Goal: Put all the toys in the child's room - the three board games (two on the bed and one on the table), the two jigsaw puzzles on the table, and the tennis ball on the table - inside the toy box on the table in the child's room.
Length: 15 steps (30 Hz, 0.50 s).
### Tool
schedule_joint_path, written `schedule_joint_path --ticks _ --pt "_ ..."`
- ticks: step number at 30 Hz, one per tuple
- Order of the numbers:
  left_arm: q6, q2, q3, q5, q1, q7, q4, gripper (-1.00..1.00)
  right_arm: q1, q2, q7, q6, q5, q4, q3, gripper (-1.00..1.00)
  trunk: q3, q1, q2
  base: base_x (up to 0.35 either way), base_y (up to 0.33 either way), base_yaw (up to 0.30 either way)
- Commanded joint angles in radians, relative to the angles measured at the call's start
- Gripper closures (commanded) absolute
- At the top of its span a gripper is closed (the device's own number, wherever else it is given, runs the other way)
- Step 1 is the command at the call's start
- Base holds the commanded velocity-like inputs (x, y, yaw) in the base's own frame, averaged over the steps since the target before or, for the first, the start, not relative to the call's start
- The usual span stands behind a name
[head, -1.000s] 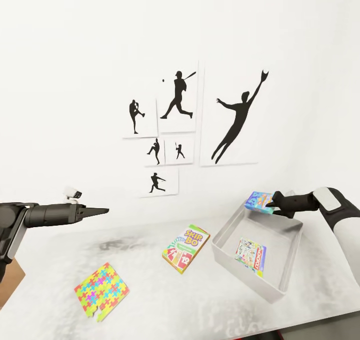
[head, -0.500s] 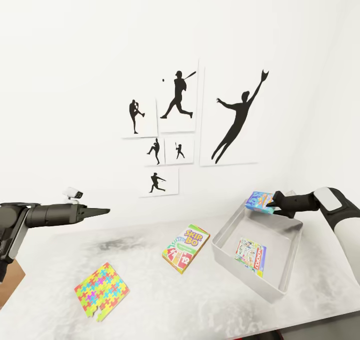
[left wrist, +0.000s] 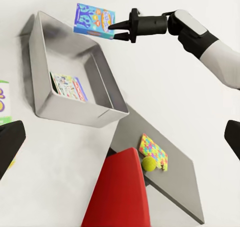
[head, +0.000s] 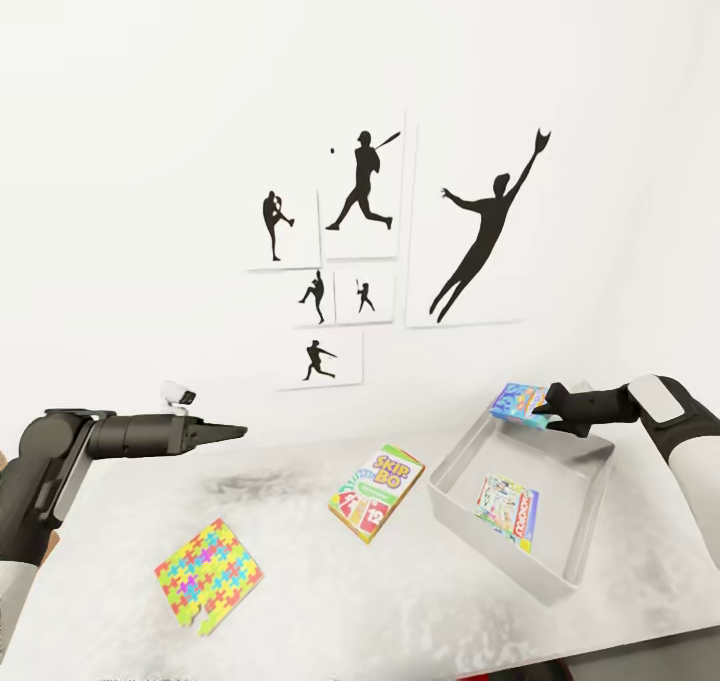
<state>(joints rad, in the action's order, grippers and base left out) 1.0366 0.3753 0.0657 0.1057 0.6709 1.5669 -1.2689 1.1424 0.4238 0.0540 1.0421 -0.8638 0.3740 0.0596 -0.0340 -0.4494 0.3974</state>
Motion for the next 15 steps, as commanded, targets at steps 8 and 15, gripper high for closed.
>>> schedule_joint_path --ticks 8,15 --pt "0.011 -0.007 0.003 0.002 0.001 0.004 0.001 -1.00 0.001 0.000 0.006 0.005 0.008 -0.001 0.005 1.00 -0.015 -0.001 0.003 0.000 0.000 0.055" --pt "0.011 -0.006 0.008 0.004 0.001 0.004 0.002 -1.00 -0.003 0.028 0.006 0.005 0.005 -0.001 0.011 1.00 -0.023 -0.001 0.003 0.000 0.000 0.006"
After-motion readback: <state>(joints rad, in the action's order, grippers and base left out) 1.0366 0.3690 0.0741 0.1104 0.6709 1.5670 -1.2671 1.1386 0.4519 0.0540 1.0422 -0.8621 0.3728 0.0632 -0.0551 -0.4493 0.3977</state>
